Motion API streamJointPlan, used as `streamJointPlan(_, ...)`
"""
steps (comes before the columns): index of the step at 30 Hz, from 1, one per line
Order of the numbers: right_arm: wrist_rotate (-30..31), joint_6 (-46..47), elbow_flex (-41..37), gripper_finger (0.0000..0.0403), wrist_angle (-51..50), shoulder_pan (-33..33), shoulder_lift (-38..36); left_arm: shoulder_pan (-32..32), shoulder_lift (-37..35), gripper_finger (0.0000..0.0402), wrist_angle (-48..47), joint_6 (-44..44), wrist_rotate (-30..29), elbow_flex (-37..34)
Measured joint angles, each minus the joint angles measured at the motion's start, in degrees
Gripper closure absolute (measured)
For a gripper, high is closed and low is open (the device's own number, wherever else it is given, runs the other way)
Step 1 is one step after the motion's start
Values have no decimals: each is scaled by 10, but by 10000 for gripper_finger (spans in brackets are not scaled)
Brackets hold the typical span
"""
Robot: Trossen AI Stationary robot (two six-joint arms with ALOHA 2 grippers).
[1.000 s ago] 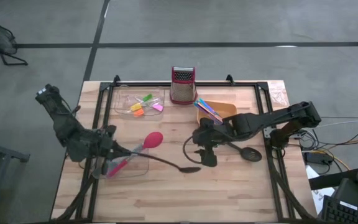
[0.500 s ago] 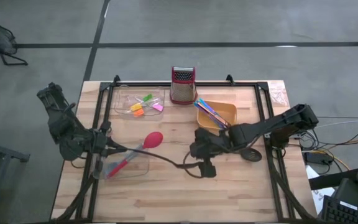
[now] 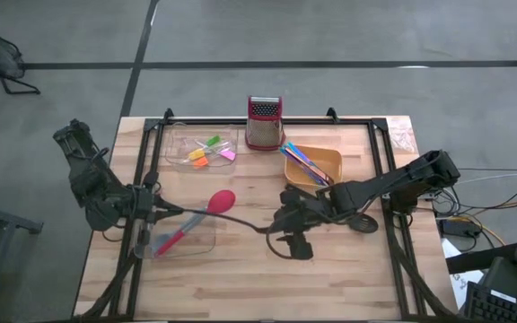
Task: Pick & Place Kitchen Items
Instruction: Put the top black spoon into the bottom transparent bin
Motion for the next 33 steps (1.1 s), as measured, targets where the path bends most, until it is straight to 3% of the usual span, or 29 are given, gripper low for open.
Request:
streamJointPlan(9,-1,-24,-6,379,-1,0,0,0,0,376,0,5,-5,-1)
streamJointPlan(17,1,-13,-3,390,-30,-1,0,1,2,365,3,-16,17,-3)
streamJointPlan(27,4,29,5,393,-129,-2,-1,0,1,261,2,-21,11,-3)
streamJointPlan(33,-58,19,19,393,-121,-10,-1,0,2,225,3,-4,-30,-3)
